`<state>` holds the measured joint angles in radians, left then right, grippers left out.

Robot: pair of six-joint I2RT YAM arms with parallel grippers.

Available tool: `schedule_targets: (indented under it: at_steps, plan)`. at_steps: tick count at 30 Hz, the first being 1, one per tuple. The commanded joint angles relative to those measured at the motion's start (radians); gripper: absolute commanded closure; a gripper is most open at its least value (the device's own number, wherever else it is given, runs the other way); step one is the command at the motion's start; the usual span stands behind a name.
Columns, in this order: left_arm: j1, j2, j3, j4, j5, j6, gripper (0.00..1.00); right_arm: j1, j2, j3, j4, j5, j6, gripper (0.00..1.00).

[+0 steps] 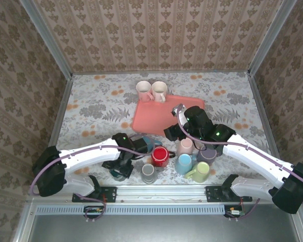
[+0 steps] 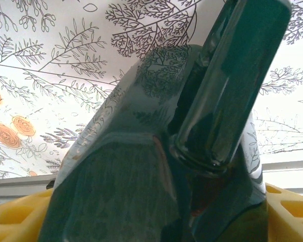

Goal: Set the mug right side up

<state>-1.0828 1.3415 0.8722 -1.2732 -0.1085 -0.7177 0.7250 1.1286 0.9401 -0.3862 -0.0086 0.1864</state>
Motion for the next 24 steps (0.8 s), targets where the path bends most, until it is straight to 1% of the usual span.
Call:
schedule_targets:
  at_steps: [1, 4, 5, 10, 11, 14, 21, 24]
  plan:
    - [0.024, -0.001, -0.022, 0.043, -0.007, -0.007, 0.37, 0.006, 0.003, 0.008, -0.012, -0.019, 0.005, 0.25]
    - [0.056, -0.033, -0.023, 0.058, 0.007, -0.003, 0.4, 0.006, 0.007, 0.016, -0.013, -0.022, 0.006, 0.25]
    - [0.071, -0.047, -0.02, 0.055, 0.003, 0.0, 0.42, 0.006, 0.006, 0.018, -0.014, -0.024, 0.008, 0.25]
    - [0.136, -0.131, 0.008, 0.028, -0.026, 0.022, 0.43, 0.006, 0.002, 0.022, -0.01, -0.032, 0.023, 0.25]
    - [0.145, -0.142, 0.018, 0.019, -0.037, 0.032, 0.45, 0.006, 0.001, 0.024, -0.009, -0.034, 0.026, 0.25]
    - [0.154, -0.154, 0.051, -0.019, -0.066, 0.042, 0.47, 0.006, 0.003, 0.036, -0.012, -0.04, 0.036, 0.25]
    - [0.156, -0.197, 0.111, -0.065, -0.089, 0.051, 0.48, 0.006, -0.003, 0.056, -0.003, -0.062, 0.061, 0.26]
    - [0.157, -0.229, 0.151, -0.086, -0.102, 0.073, 0.48, 0.006, -0.015, 0.057, 0.007, -0.043, 0.106, 0.26]
